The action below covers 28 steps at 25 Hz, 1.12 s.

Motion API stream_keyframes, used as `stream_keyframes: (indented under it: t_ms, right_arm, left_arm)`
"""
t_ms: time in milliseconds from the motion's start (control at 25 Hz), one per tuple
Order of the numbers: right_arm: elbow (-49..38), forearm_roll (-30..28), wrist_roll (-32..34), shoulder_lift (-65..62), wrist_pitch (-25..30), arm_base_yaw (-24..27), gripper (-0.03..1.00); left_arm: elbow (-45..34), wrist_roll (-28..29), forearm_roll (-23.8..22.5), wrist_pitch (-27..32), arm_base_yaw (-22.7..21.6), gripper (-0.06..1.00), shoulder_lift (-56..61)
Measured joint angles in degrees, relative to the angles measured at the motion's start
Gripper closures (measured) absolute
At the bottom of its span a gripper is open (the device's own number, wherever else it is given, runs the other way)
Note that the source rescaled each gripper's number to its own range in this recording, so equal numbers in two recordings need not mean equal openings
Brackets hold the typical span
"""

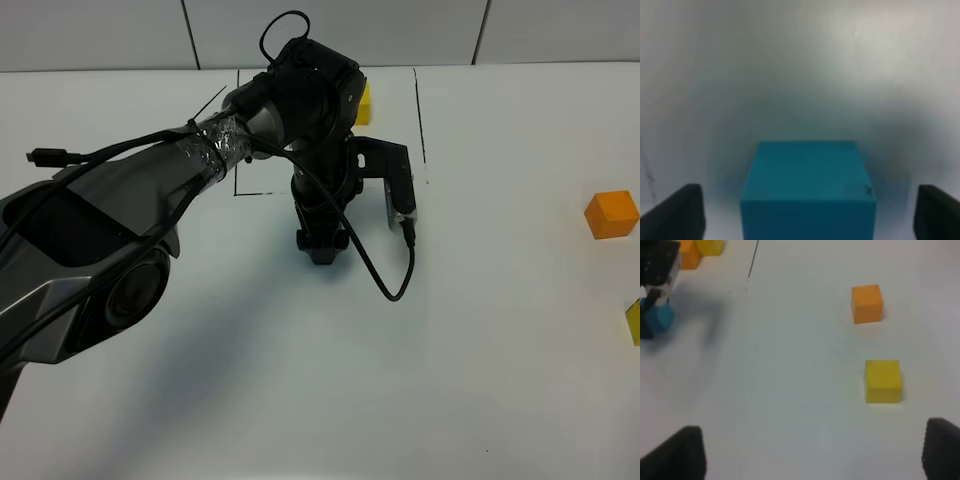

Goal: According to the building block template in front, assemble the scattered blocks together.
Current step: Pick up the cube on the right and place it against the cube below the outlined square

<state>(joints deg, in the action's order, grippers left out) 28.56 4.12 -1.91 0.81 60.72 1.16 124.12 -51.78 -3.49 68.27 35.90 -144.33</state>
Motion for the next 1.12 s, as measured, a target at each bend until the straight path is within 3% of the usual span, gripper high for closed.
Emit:
stream_keyframes:
  t_ms: [80, 160, 360, 600, 840, 1120]
  right_arm:
    - [0.00, 0.00, 0.05, 0.00, 0.00, 0.00, 0.22]
    - [0.00, 0.00, 0.05, 0.00, 0.00, 0.00, 0.22]
    - [0.00, 0.00, 0.05, 0.00, 0.00, 0.00, 0.22]
    - [0.00, 0.00, 0.05, 0.00, 0.00, 0.00, 0.22]
    - [0.00, 0.00, 0.05, 0.00, 0.00, 0.00, 0.22]
    - [0.00, 0.00, 0.05, 0.00, 0.00, 0.00, 0.22]
  left_arm:
    - [0.00, 0.00, 0.00, 0.00, 0.00, -0.01, 0.33]
    - [0.00, 0.18, 0.61, 0.00, 0.00, -0.05, 1.21]
    - [0.00, 3.16, 3.97, 0.04, 0.00, -0.05, 5.45]
    - [0.00, 14.43, 0.45, 0.11, -0.91, -0.05, 10.66]
    - [-0.20, 24.30, -0.69, 0.17, -5.85, -0.05, 15.48]
    - [-8.09, 29.19, 1.29, 0.10, -14.40, -0.04, 23.67]
